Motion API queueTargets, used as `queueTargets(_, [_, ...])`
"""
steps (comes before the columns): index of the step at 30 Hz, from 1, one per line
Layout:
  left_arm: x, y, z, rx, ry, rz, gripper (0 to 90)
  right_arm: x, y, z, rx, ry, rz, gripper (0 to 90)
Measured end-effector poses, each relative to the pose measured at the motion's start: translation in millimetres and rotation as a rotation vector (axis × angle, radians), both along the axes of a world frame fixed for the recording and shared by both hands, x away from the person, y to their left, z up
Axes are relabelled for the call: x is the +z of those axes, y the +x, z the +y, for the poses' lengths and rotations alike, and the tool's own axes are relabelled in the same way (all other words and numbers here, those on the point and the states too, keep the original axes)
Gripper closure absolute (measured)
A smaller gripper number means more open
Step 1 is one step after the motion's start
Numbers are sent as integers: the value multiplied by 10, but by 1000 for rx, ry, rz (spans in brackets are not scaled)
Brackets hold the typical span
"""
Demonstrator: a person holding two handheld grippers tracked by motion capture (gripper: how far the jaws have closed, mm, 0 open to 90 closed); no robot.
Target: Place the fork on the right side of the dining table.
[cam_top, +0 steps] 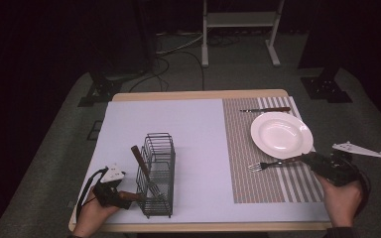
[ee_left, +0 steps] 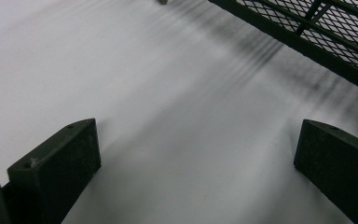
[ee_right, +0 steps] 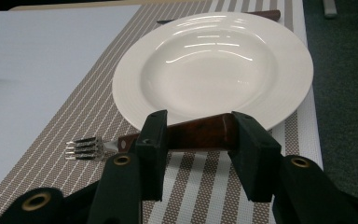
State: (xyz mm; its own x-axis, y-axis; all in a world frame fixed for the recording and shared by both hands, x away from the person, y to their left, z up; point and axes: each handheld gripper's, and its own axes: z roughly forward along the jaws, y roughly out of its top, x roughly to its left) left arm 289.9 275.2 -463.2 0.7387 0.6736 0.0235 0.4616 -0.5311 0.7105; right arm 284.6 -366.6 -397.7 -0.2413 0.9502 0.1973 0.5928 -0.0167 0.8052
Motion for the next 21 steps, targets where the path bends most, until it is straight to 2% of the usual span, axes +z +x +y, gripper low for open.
queueTargets(13, [0,0,0,0,0,0,0,-82,31,-58,-8,-4,44,544])
queueTargets(21, [0,0,0,0,0,0,0,-103,29,-75,-8,13,39,543])
